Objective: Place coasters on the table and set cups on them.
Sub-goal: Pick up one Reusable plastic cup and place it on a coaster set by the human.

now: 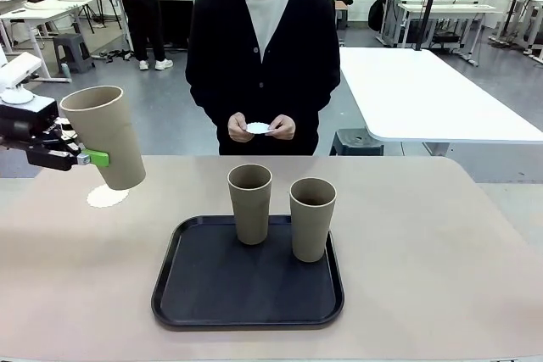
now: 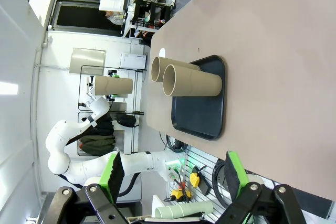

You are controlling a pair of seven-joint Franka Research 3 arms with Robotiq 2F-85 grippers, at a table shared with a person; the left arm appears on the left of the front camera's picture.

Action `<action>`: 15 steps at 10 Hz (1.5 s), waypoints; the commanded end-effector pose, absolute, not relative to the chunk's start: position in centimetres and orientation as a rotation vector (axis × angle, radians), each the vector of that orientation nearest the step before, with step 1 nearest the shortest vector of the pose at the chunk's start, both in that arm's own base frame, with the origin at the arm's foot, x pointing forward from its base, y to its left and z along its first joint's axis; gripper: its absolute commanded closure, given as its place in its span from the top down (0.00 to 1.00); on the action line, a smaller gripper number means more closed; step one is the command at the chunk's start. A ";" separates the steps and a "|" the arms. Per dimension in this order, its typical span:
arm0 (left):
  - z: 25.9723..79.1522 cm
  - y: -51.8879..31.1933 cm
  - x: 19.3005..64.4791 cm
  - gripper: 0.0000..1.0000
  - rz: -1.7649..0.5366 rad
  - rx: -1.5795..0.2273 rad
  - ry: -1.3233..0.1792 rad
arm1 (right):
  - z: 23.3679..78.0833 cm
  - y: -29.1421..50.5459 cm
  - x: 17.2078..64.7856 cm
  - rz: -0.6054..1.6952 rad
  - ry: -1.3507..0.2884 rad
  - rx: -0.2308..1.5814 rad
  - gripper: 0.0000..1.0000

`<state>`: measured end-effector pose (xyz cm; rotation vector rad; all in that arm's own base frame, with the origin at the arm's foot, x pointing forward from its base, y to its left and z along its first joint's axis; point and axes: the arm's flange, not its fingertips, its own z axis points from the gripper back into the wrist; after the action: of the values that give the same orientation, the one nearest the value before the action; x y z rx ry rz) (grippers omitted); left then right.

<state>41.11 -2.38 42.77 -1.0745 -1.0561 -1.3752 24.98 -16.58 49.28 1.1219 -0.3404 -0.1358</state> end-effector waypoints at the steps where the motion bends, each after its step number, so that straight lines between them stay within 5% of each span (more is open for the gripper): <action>1: 42.6 -2.5 41.2 0.75 -1.388 -1.073 -1.062 | 49.3 -16.5 25.2 -0.128 -0.352 1.143 1.00; 4: 42.6 -2.5 41.2 0.75 -1.388 -1.073 -1.062 | 49.3 -16.5 25.2 -0.128 -0.352 1.143 1.00; 5: 42.5 -2.5 41.1 0.85 -1.375 -1.079 -1.051 | 49.3 -16.5 25.2 -0.128 -0.352 1.143 1.00; 8: 41.3 5.3 49.5 0.85 -1.352 -0.824 -1.166 | 49.3 -16.5 25.2 -0.128 -0.352 1.143 1.00; 15: 38.2 11.9 53.4 0.85 -1.207 -0.809 -1.158 | 49.3 -16.5 25.2 -0.128 -0.352 1.143 1.00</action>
<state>53.55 11.97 37.96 -0.8182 -1.1611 -1.1816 24.98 -16.57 49.29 1.1215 -0.3399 -0.1356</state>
